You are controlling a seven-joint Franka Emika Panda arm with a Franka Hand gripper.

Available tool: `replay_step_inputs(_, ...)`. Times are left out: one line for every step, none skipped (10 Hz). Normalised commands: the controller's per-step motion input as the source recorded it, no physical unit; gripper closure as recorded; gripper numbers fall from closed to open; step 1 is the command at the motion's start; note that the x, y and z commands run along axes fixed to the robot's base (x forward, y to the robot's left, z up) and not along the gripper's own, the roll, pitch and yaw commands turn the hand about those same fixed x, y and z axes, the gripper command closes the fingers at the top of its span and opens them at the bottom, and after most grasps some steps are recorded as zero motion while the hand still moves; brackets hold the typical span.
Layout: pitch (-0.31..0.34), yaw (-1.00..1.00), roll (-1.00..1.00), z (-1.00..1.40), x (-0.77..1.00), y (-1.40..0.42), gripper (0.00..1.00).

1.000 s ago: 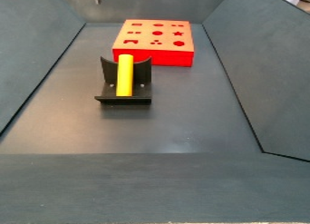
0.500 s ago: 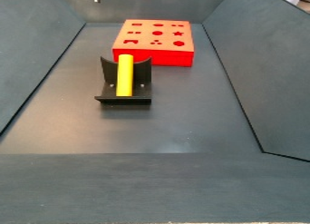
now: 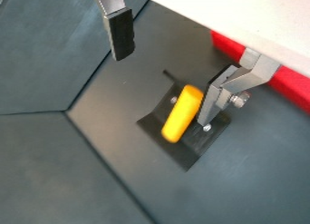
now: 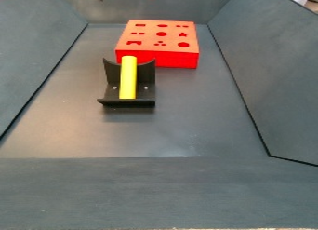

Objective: Pick up the oval object. Move up. Place the oval object on the fixture. Regrasp the oval object. Move to above the board. Insert the oval object.
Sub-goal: Regrasp the oval object.

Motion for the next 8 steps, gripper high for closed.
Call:
replay_step_inputs(0.125, 0.10, 1.00, -0.01, 0.09, -0.03, 0.00)
replay_step_inputs(0.128, 0.11, 0.82, -0.02, 0.09, -0.04, 0.00)
replay_step_inputs(0.123, 0.12, 0.69, -0.02, 0.09, -0.04, 0.00)
replay_step_inputs(0.105, 0.14, 0.37, -0.01, 0.09, -0.04, 0.00)
replay_step_inputs(0.095, 0.16, 0.26, -0.01, 0.09, -0.03, 0.00)
replay_step_inputs(0.081, 0.19, 0.14, -1.00, 0.03, 0.08, 0.00)
replay_step_inputs(0.047, 0.19, 0.12, -1.00, 0.03, 0.08, 0.00)
replay_step_inputs(0.003, 0.18, 0.11, -1.00, 0.05, 0.07, 0.00)
